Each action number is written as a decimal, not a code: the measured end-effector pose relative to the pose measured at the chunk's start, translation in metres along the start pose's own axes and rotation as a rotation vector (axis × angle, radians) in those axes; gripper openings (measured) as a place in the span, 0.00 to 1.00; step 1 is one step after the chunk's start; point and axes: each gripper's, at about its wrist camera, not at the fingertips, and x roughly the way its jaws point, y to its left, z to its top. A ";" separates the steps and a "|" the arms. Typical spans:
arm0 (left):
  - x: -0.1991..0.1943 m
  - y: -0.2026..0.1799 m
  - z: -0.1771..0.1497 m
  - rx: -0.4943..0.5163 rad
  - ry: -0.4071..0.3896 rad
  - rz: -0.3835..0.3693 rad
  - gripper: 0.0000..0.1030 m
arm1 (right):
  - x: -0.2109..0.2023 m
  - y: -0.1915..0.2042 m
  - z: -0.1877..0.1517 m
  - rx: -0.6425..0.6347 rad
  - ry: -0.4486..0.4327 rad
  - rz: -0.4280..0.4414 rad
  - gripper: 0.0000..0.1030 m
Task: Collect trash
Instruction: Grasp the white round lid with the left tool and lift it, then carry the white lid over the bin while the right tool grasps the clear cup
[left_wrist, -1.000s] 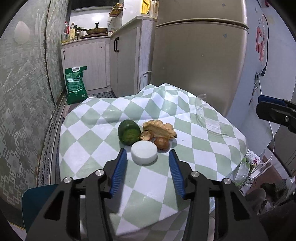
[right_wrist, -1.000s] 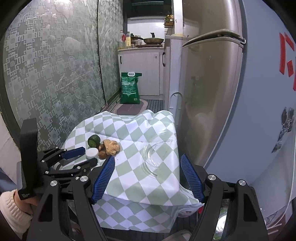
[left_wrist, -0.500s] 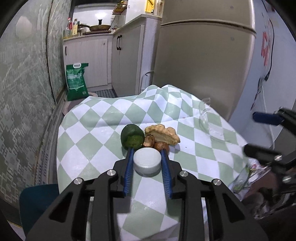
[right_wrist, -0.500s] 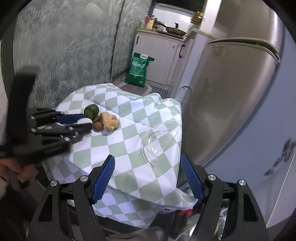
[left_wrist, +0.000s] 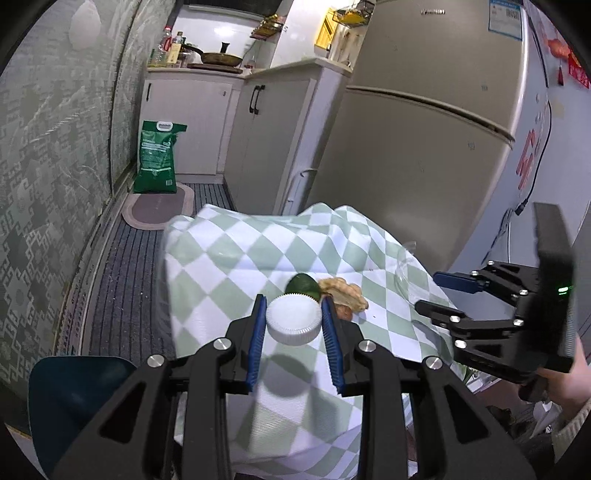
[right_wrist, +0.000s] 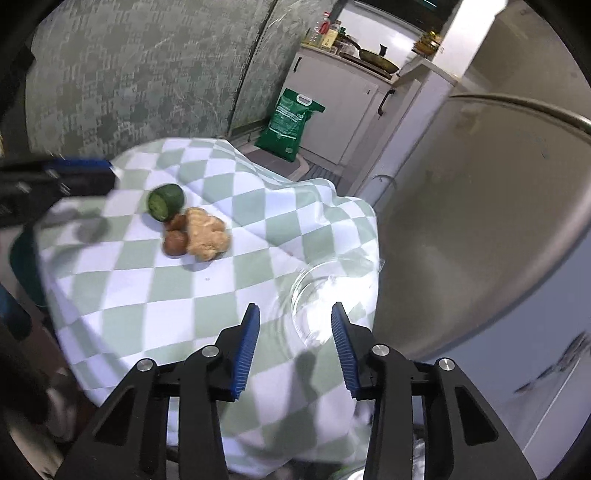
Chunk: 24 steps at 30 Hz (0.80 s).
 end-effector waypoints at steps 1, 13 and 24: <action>-0.002 0.002 0.001 -0.004 -0.003 -0.002 0.31 | 0.004 0.000 0.001 -0.004 0.007 0.004 0.32; -0.038 0.039 0.007 -0.059 -0.082 0.018 0.31 | 0.017 0.007 0.014 -0.006 0.027 -0.031 0.03; -0.063 0.071 0.005 -0.081 -0.120 0.077 0.31 | -0.016 0.000 0.048 0.177 -0.091 0.151 0.03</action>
